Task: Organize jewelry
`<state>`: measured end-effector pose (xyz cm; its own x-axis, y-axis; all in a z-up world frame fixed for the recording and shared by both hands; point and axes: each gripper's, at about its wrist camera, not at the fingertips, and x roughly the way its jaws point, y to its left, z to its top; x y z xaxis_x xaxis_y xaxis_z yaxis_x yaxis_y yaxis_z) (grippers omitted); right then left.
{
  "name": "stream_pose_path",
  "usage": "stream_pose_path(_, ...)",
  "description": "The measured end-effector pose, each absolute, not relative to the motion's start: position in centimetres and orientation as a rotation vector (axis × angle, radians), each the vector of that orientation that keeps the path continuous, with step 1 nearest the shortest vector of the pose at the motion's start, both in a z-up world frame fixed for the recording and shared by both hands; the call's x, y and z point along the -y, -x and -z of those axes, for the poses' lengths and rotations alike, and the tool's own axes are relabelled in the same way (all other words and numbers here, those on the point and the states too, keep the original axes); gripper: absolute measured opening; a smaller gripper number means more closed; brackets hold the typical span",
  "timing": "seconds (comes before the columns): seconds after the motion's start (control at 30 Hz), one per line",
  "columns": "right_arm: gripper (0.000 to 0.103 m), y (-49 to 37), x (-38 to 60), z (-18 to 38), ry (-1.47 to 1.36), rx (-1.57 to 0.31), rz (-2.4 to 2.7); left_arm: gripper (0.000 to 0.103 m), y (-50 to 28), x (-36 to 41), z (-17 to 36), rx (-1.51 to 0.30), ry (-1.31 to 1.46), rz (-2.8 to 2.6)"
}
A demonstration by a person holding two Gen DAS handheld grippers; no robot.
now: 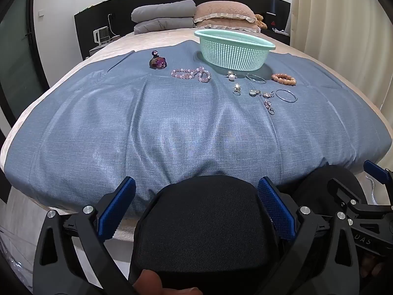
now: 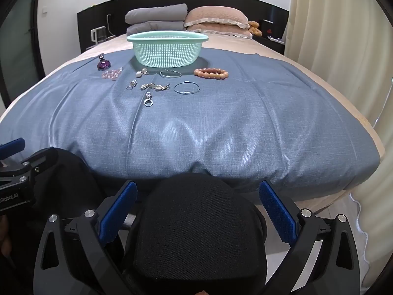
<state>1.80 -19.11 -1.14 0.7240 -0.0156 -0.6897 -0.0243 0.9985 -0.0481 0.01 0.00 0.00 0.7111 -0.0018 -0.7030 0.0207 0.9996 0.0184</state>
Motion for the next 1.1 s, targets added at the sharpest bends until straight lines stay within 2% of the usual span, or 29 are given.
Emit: stream_pose_path(1.1, 0.095, -1.79, 19.24, 1.15, 0.052, -0.767, -0.007, 0.097, -0.26, 0.06, 0.36, -0.794, -0.023, 0.018)
